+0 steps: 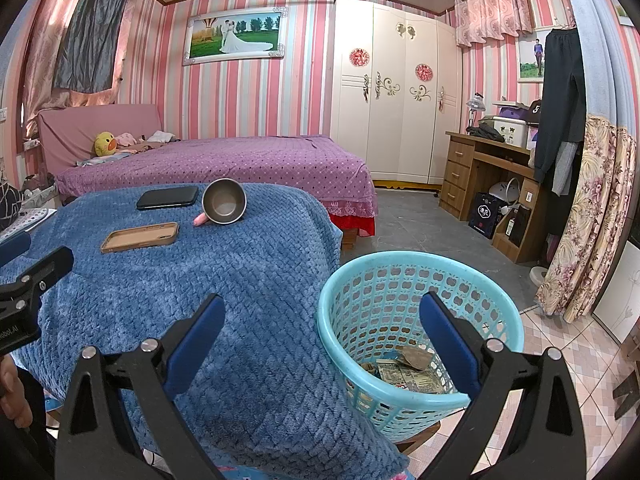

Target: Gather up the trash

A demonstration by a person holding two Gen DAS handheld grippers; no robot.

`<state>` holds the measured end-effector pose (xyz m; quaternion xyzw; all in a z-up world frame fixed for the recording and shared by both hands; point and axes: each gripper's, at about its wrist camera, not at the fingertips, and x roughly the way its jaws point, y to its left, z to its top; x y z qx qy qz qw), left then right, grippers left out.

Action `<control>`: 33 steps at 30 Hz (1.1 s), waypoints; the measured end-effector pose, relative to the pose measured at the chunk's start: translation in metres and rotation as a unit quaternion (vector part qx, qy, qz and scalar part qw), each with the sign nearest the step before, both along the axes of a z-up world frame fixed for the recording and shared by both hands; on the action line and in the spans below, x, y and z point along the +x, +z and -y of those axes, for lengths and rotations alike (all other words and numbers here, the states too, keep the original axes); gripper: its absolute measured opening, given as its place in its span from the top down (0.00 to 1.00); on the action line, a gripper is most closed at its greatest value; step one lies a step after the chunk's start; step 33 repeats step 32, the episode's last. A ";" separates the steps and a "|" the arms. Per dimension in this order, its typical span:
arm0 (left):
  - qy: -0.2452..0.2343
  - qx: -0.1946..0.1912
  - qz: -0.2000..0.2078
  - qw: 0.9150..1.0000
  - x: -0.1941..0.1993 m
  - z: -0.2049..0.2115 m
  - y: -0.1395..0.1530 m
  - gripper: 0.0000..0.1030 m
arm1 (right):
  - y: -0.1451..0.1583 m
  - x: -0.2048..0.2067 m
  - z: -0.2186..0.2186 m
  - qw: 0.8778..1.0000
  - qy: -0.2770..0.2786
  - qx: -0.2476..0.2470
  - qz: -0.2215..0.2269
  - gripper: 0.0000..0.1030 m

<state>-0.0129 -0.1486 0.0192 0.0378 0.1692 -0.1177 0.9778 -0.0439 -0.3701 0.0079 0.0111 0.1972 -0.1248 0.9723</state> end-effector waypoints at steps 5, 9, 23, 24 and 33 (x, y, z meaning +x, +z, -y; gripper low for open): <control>0.000 0.000 0.000 1.000 0.000 0.000 0.000 0.05 | 0.000 0.000 0.000 1.000 0.000 0.000 0.000 0.07; 0.000 0.000 0.000 1.000 0.000 0.000 0.000 0.05 | 0.000 0.000 0.000 1.000 0.000 0.000 0.000 0.07; 0.000 -0.001 -0.002 1.000 0.001 -0.002 0.000 0.05 | 0.000 0.000 0.000 1.000 0.000 0.000 0.000 0.07; -0.001 -0.002 -0.003 1.000 0.001 -0.003 -0.001 0.05 | 0.000 0.000 0.000 1.000 0.000 0.000 0.000 0.07; 0.000 -0.004 -0.008 1.000 0.004 -0.006 -0.004 0.05 | -0.001 0.000 -0.001 1.000 0.000 0.000 -0.001 0.07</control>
